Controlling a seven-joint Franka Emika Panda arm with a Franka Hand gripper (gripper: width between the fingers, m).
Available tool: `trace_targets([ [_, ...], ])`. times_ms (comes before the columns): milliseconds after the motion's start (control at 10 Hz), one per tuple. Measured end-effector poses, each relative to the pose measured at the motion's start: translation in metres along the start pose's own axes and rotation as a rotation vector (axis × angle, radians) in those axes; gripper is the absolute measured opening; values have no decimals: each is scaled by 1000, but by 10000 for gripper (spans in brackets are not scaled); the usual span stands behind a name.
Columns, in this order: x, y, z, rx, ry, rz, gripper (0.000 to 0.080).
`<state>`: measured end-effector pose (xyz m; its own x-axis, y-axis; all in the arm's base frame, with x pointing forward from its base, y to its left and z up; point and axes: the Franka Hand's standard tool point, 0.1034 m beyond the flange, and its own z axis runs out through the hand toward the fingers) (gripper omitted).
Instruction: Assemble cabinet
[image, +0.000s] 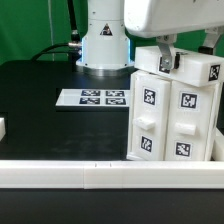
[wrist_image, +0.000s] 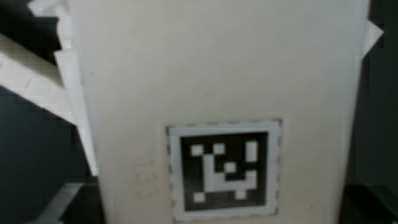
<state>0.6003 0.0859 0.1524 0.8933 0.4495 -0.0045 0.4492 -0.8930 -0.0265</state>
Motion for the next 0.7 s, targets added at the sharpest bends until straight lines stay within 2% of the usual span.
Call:
trace_targets([
  [200, 2, 4, 0, -8, 22, 119, 561],
  [700, 4, 7, -1, -7, 46, 514, 563],
])
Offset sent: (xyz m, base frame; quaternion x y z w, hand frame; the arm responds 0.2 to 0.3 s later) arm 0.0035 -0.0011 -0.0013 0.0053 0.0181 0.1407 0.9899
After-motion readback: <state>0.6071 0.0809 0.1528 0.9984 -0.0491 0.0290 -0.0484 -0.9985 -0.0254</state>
